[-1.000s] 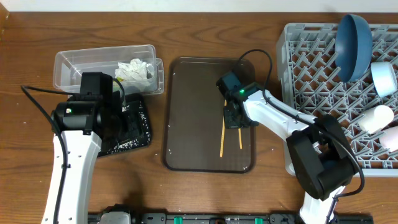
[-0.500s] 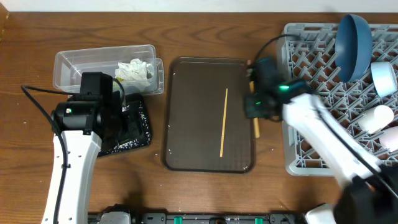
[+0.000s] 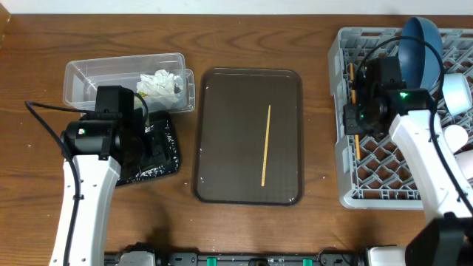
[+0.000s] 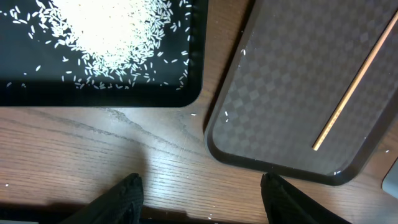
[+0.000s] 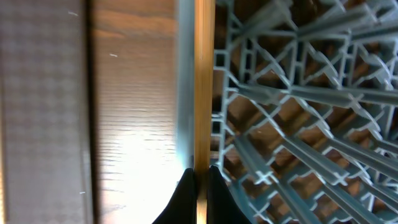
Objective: Sort waste into correct bins and load items into the dishwasher rack
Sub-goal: 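Carry the chopstick with the right gripper and drop it in the rack, then reach the right gripper back to the remaining chopstick and grasp it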
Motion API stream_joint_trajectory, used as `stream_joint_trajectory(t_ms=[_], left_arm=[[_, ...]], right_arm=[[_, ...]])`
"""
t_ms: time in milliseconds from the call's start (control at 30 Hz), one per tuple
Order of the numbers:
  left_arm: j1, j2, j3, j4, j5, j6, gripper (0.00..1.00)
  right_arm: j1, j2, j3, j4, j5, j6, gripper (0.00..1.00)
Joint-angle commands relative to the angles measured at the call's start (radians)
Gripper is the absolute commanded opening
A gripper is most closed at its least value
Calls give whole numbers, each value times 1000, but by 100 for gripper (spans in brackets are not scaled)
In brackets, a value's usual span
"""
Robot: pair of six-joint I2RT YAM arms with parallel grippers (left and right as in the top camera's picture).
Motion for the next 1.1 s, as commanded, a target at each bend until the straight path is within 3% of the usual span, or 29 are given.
stream_joint_trajectory(t_ms=[0,233,333,400,500,767,1067], left_arm=[[5,2,-1,-3,-10,6,64],[5,2,-1,-3,-10,6,64],[5,2,-1,-3,-10,6,64],[5,2,-1,-3,-10,6,64],[5,2,-1,-3,-10,6,64],[5,2,-1,-3,-10,6,64],[5,2,-1,-3,-10,6,64]], right_arm=[[-21,52,5,-12,11,-32,1],[-21,131,5,-13,10,-27,4],[-21,122,12,-13,10,-4,13],[-20,102,27,-18,9,19,29],[-20,54,64,-33,-14,63,37],[54,-78,104,63,-195,63,45],[288,31,78,95,-192,155,50]])
